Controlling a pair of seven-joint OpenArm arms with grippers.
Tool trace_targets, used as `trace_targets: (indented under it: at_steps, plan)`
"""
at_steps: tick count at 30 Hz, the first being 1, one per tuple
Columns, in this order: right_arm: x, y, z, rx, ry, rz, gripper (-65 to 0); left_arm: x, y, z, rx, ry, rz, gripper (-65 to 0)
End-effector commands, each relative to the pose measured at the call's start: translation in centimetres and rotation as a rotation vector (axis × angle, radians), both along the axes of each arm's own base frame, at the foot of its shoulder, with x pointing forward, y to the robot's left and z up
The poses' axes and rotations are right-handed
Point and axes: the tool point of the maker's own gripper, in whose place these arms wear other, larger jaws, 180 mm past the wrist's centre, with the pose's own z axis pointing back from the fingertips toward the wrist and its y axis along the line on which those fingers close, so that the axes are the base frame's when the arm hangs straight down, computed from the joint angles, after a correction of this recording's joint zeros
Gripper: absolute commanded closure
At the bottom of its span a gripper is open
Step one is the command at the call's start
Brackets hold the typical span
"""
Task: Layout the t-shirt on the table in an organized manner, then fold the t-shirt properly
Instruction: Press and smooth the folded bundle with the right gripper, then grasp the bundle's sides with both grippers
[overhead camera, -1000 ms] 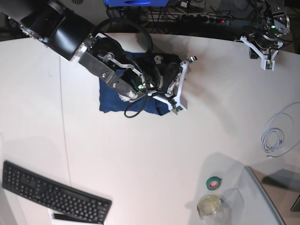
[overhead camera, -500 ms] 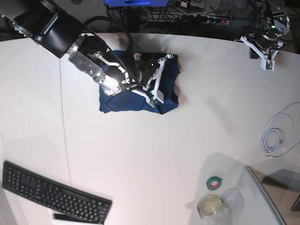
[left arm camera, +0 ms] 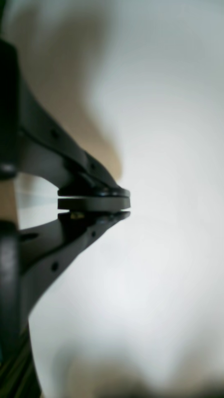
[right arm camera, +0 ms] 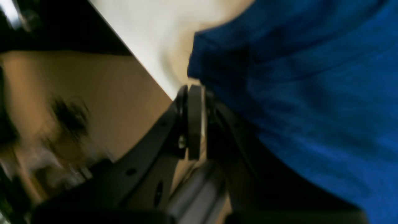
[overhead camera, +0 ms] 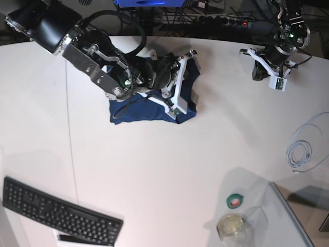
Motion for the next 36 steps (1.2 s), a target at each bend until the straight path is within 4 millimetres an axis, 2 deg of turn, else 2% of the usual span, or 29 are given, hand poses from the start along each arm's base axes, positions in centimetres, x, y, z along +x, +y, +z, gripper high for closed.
trace_targets:
  at_steps: [1,3,5,7,10,14,17,21,25,28,31,36]
  plan:
    - [1.8,0.2,1.7,0.038,-0.049,-0.044,-2.0,0.1,1.2,0.6,0.035,0.002,0.004,0.0]
    - [3.7,-0.1,2.6,0.065,-0.089,-0.101,-2.0,0.7,1.2,0.7,0.034,-0.001,0.005,0.0]
    - [6.4,-0.6,3.1,0.084,-0.151,-0.165,-2.0,0.8,1.3,0.6,0.030,-0.003,0.013,0.0]
    - [8.2,-1.2,2.8,0.079,-0.189,-0.204,-2.0,0.9,1.3,0.7,0.030,-0.006,0.014,0.0]
    - [9.5,-3.6,1.2,0.035,-0.209,-0.253,-2.0,0.8,1.3,0.8,0.035,-0.008,0.011,0.0]
    - [9.6,-6.1,0.0,0.018,-0.225,-0.260,-2.0,0.3,1.6,0.2,0.034,0.011,0.017,0.0]
    - [10.3,-8.2,0.0,0.063,-0.225,-0.330,-2.0,-0.2,1.7,-0.4,0.027,0.029,0.024,0.0]
    - [10.7,-11.5,-2.1,0.079,-0.199,-0.401,-2.0,0.0,1.7,-0.4,0.025,0.029,0.026,0.0]
    - [9.5,-12.2,-5.3,0.066,-0.141,-0.418,-2.0,0.1,1.7,-0.4,0.027,0.029,0.026,0.0]
    - [9.2,-12.7,-6.5,0.055,-0.134,-0.441,-2.0,0.2,1.5,-0.5,0.025,0.031,0.021,0.0]
    - [9.0,-12.3,-5.9,0.075,-0.147,-0.441,-2.0,0.2,1.5,-0.5,0.025,0.031,0.021,0.0]
    - [9.7,-10.5,-0.5,0.188,-0.263,-0.421,-2.0,0.2,1.7,-0.4,0.026,0.030,0.025,0.0]
